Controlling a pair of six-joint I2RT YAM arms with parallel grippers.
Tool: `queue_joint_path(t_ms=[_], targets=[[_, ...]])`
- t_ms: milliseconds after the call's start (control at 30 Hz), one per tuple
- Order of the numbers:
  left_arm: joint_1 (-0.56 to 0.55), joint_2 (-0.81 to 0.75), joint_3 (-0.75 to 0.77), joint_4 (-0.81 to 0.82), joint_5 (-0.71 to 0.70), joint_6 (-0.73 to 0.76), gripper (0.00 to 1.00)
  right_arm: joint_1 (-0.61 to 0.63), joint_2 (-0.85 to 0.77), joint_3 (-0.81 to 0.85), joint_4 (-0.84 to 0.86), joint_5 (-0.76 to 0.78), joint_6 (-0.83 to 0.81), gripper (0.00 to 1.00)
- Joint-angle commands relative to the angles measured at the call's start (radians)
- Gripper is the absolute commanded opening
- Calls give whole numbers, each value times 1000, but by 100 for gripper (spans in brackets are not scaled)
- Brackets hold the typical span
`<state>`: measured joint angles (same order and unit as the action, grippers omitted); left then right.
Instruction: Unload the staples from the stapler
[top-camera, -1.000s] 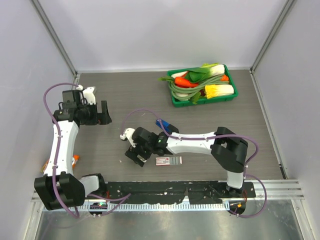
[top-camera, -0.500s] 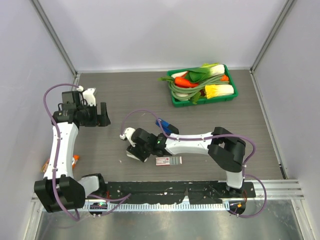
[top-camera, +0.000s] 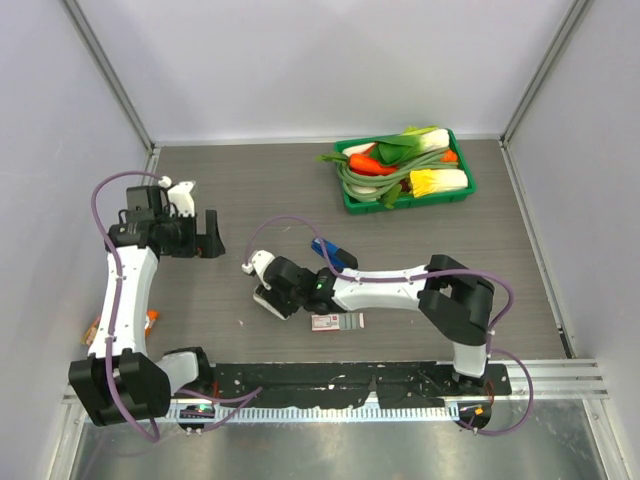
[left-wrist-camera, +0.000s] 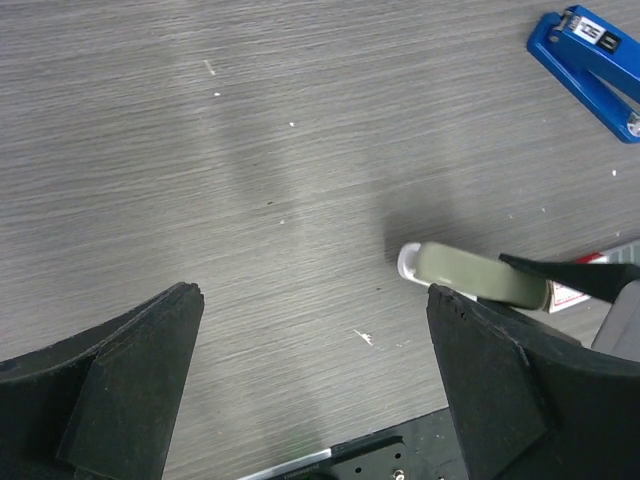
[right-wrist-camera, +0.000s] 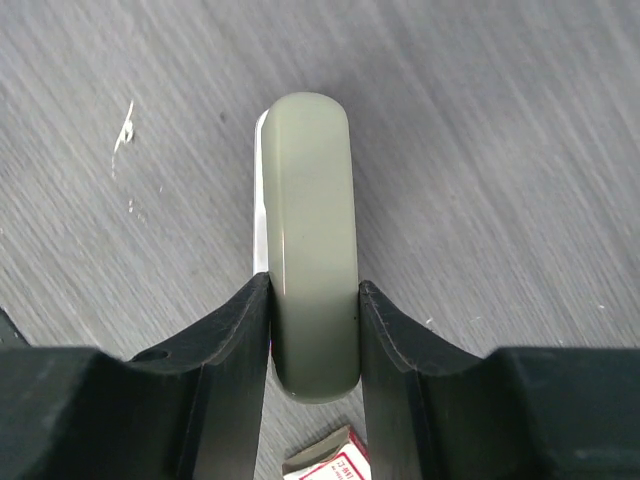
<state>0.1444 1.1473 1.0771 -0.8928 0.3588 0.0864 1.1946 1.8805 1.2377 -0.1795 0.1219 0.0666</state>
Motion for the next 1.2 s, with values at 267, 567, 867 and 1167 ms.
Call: queue_joint_path(t_ms=[267, 567, 867, 1167], targets=[[-48, -38, -81, 8, 275, 124, 99, -72, -280, -167, 379, 206, 378, 1], [-183, 31, -124, 57, 299, 246, 94, -72, -307, -227, 446, 220, 432, 1], [-207, 94, -140, -11, 347, 444, 89, -72, -331, -262, 489, 202, 469, 1], [-282, 94, -212, 95, 287, 446, 91, -73, -362, -326, 546, 159, 509, 1]])
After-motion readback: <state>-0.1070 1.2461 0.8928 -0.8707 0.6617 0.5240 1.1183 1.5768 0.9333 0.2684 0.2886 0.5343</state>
